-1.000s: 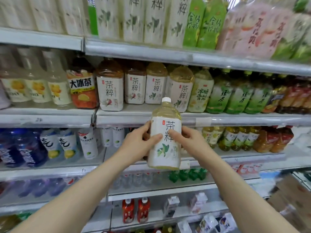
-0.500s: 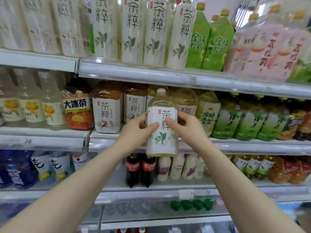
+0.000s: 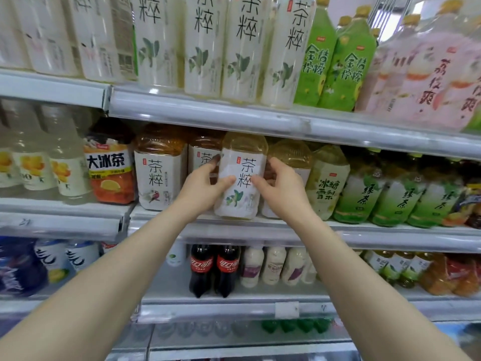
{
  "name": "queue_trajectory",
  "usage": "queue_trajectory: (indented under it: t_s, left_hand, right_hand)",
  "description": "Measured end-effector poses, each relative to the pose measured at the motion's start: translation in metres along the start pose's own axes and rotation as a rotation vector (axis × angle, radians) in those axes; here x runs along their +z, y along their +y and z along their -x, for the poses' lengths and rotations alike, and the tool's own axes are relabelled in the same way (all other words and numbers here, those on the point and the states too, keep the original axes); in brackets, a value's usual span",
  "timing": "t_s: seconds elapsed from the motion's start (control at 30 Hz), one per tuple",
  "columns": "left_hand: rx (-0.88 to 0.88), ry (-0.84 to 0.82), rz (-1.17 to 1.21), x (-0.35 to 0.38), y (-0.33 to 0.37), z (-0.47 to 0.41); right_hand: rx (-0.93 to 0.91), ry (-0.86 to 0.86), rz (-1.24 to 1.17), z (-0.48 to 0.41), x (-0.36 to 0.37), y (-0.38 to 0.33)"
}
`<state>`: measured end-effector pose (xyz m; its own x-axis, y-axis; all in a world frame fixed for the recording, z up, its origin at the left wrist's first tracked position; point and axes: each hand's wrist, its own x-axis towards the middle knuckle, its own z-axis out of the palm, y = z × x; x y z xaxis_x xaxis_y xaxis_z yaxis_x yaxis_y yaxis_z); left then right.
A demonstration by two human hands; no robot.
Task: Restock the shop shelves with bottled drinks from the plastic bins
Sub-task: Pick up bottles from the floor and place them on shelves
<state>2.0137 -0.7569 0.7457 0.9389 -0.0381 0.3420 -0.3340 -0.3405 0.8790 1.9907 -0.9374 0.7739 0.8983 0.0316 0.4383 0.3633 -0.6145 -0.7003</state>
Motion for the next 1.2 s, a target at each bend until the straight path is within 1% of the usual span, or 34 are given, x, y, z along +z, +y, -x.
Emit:
queue_trajectory:
  t_s: [0.1,0.23,0.47,0.63,0.83,1.03,1.2]
  left_hand:
    - [0.036,0.012,-0.074,0.004,-0.016,-0.002]
    - [0.092,0.008,-0.069,0.012,-0.026,0.002]
    - [0.126,0.0,-0.087,0.017,-0.032,-0.007]
    - [0.146,0.034,-0.015,0.029,-0.03,-0.009]
    - [0.11,0.067,-0.009,0.029,-0.029,-0.004]
    - [0.054,0.119,-0.116,0.03,-0.042,0.012]
    - [0.085,0.114,-0.046,0.026,-0.045,0.044]
  right_hand:
    - [-0.009,0.004,0.089,-0.001,0.01,0.007]
    - [-0.042,0.014,0.156,0.005,0.019,0.016]
    - [-0.019,0.002,0.101,0.013,0.028,0.026]
    - [0.015,0.028,0.107,0.017,0.031,0.032]
    - [0.017,0.052,0.093,0.019,0.033,0.033]
    - [0.027,0.068,0.083,0.033,0.037,0.034]
    - [0.048,0.065,0.058,0.059,0.043,0.031]
